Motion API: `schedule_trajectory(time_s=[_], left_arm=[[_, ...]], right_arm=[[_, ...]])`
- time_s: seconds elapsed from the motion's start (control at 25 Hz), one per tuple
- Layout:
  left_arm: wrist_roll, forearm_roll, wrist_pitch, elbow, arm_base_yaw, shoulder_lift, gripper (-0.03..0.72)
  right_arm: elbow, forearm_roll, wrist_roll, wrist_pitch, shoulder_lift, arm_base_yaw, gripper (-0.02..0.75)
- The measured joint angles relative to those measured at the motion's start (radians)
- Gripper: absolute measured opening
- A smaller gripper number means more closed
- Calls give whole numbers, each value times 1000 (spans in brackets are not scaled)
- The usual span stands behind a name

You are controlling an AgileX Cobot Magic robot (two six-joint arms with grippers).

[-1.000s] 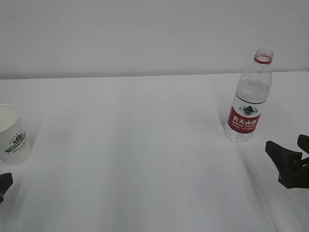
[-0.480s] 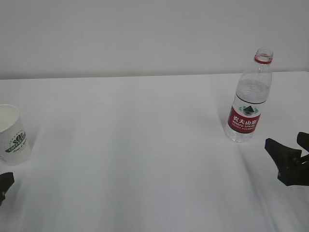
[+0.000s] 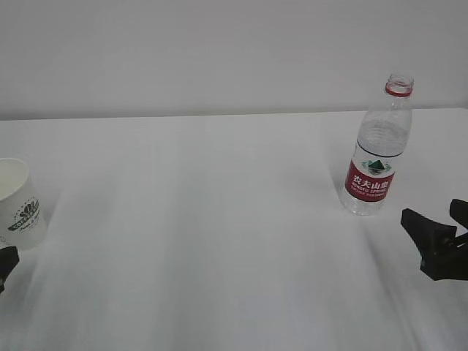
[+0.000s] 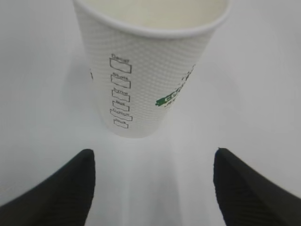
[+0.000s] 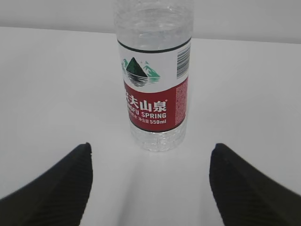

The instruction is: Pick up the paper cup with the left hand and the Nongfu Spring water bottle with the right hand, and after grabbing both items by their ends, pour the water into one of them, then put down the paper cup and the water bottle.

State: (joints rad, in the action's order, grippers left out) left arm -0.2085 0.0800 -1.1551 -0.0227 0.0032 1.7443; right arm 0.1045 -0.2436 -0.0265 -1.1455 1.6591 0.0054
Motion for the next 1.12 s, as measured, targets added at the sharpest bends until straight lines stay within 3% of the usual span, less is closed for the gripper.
schedule_trajectory(time_s=[0.44, 0.68, 1.12], left_arm=[[0, 0, 0, 0, 0, 0, 570], [0, 0, 0, 0, 0, 0, 570], [0, 0, 0, 0, 0, 0, 570]], right_arm=[[53, -4, 0, 0, 2, 0, 589], [57, -8, -36, 0, 32, 0, 665], [125, -44, -69, 0, 149, 0, 674]])
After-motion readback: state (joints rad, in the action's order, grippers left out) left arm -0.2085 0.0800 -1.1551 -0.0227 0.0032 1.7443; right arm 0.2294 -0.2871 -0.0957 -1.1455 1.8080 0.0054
